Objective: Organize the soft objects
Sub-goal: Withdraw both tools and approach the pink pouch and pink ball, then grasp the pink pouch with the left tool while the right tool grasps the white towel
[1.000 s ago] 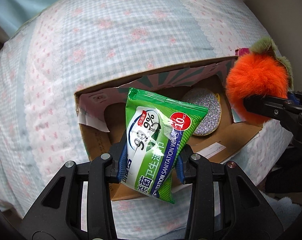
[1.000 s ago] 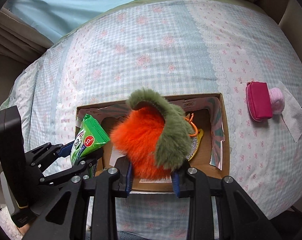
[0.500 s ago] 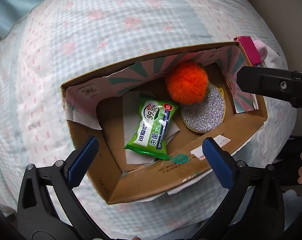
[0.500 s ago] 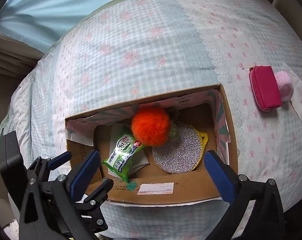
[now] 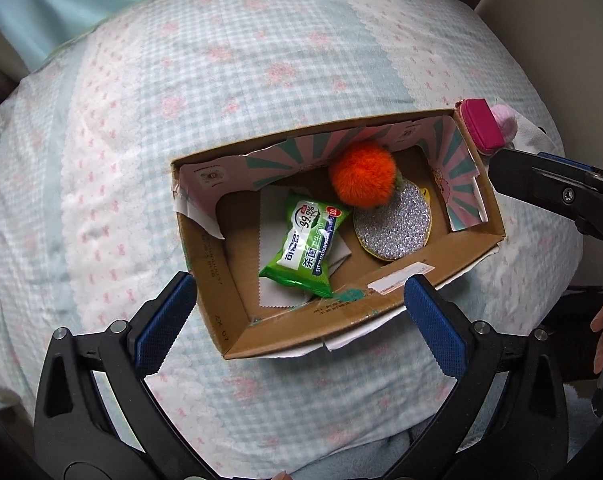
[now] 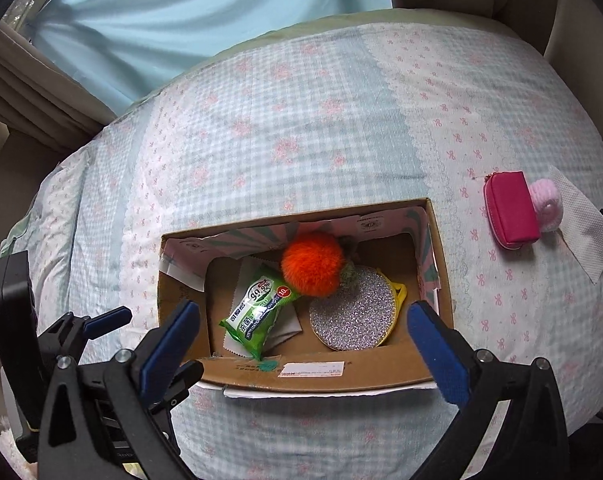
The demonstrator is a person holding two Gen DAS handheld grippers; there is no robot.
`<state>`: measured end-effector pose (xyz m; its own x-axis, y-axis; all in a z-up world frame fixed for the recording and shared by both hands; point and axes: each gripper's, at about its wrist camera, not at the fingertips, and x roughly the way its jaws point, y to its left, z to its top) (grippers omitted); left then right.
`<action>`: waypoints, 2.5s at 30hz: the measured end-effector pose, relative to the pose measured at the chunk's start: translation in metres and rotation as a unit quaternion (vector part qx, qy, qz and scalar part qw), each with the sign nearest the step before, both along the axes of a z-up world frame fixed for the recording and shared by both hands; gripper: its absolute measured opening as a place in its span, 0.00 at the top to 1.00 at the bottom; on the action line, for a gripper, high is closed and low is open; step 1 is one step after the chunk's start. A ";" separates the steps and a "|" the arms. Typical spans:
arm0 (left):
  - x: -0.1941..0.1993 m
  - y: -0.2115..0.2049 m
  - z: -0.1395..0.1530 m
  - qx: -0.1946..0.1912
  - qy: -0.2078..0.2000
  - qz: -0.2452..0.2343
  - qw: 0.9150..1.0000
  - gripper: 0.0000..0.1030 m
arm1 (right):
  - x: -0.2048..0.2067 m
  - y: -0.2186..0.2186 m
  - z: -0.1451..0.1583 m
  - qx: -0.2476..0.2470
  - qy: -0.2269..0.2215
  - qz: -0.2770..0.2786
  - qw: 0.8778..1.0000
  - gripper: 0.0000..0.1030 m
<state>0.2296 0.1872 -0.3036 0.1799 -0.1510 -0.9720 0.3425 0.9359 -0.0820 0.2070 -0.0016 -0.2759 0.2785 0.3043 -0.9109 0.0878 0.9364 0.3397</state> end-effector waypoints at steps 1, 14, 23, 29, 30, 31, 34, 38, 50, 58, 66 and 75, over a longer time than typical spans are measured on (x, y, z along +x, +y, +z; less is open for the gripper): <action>-0.004 0.001 0.006 0.003 -0.006 0.004 1.000 0.00 | -0.003 0.000 0.004 -0.002 -0.002 0.004 1.000 0.00; -0.052 -0.023 0.096 -0.029 -0.100 0.002 0.995 0.00 | -0.075 -0.040 0.096 -0.040 -0.089 -0.026 0.995 0.00; -0.076 -0.099 0.136 -0.034 -0.155 -0.040 0.986 0.00 | -0.134 -0.108 0.130 -0.107 -0.144 -0.078 0.981 0.00; -0.080 -0.160 0.131 -0.053 -0.140 -0.036 0.988 0.00 | -0.153 -0.169 0.124 -0.143 -0.165 -0.066 0.974 0.00; -0.079 -0.170 0.128 -0.052 -0.136 -0.034 0.989 0.00 | -0.153 -0.180 0.122 -0.147 -0.167 -0.057 0.973 0.00; -0.078 -0.181 0.125 -0.050 -0.132 -0.030 0.990 0.00 | -0.155 -0.192 0.120 -0.153 -0.170 -0.048 0.972 0.00; -0.072 -0.211 0.115 -0.052 -0.116 -0.013 0.992 0.00 | -0.151 -0.224 0.111 -0.171 -0.172 -0.015 0.970 0.00; -0.058 -0.256 0.093 -0.053 -0.096 0.016 0.994 0.00 | -0.140 -0.267 0.095 -0.180 -0.175 0.034 0.967 0.00; -0.018 -0.336 0.008 -0.033 -0.020 0.095 0.995 0.00 | -0.068 -0.343 0.019 -0.176 -0.155 0.204 0.950 0.00; 0.023 -0.366 -0.067 -0.018 0.026 0.089 0.996 0.00 | -0.015 -0.351 -0.048 -0.169 -0.119 0.268 0.941 0.00; 0.062 -0.391 -0.138 0.004 0.065 0.077 0.995 0.00 | 0.024 -0.346 -0.120 -0.164 -0.070 0.295 0.939 0.00; 0.096 -0.402 -0.184 0.021 0.093 0.065 0.993 0.00 | 0.063 -0.331 -0.182 -0.174 -0.028 0.335 0.925 0.00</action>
